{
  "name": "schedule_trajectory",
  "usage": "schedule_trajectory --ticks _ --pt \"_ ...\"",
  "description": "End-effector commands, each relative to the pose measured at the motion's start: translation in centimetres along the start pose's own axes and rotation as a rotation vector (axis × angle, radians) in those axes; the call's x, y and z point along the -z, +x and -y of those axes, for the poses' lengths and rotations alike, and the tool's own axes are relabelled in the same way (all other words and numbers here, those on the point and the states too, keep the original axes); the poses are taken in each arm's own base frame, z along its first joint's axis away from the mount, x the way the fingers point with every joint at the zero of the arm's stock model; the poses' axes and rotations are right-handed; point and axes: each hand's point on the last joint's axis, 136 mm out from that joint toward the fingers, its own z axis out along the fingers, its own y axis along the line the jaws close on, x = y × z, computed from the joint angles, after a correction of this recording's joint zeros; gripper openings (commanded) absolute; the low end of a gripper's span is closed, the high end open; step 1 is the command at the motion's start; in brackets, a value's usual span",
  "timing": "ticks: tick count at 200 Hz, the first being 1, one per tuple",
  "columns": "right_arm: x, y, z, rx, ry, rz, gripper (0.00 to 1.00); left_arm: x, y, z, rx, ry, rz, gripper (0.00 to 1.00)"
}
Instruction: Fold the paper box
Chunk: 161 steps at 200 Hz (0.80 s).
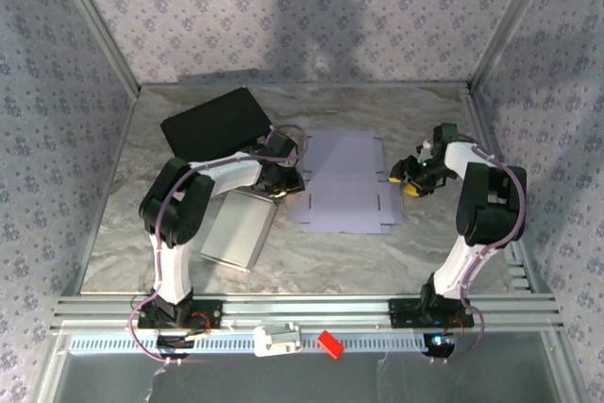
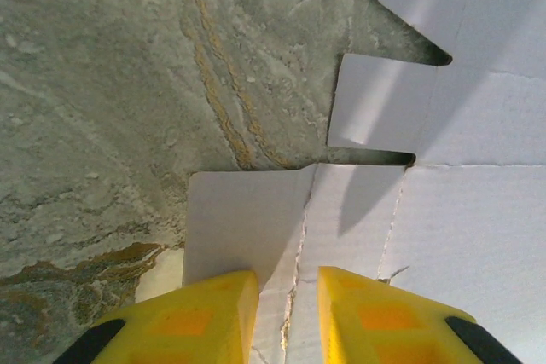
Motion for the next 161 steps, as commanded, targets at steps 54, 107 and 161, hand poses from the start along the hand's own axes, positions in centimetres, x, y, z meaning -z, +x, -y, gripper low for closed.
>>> schedule_trajectory --ticks 54,107,161 --pt "-1.4 -0.3 -1.8 0.150 -0.030 -0.035 0.56 -1.6 1.4 -4.2 0.008 -0.156 -0.072 0.29" --pt "-1.4 0.5 -1.7 0.150 0.019 -0.057 0.54 -0.4 0.0 -1.4 -0.010 -0.050 -0.021 0.39" --pt "0.0 0.7 -5.6 0.118 -0.263 -0.052 0.52 0.0 -1.1 1.5 0.000 0.053 -0.027 0.41"
